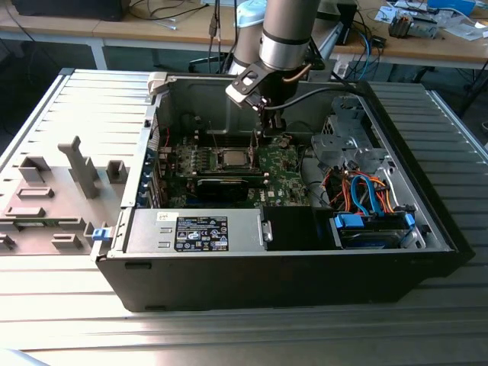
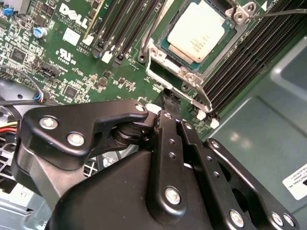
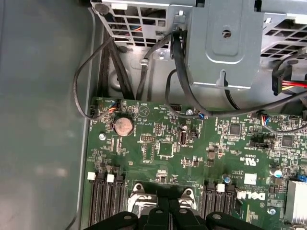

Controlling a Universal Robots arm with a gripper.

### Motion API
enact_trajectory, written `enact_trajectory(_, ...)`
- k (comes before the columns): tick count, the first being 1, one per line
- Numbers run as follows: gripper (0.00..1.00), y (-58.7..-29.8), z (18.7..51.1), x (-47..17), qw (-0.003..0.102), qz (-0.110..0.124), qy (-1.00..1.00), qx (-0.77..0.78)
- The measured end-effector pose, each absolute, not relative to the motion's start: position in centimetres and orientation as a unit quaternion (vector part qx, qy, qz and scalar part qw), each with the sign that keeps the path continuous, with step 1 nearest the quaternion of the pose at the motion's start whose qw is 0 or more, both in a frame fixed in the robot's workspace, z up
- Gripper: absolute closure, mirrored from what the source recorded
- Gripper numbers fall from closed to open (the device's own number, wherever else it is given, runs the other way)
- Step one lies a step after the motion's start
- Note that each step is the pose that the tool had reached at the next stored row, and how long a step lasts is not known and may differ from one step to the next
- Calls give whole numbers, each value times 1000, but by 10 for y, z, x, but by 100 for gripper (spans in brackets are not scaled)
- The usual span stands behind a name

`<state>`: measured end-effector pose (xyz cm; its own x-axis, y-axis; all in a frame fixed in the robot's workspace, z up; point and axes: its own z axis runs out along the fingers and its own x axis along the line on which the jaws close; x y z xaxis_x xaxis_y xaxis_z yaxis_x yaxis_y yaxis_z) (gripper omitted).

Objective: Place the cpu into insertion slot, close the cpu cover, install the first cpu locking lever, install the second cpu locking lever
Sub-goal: 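Close the cpu cover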

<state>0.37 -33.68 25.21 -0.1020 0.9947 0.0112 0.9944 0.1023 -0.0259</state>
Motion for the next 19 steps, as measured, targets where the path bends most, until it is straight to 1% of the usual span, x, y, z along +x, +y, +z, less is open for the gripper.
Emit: enact_trajectory(19, 89, -337, 252, -12, 13, 6, -742, -670)
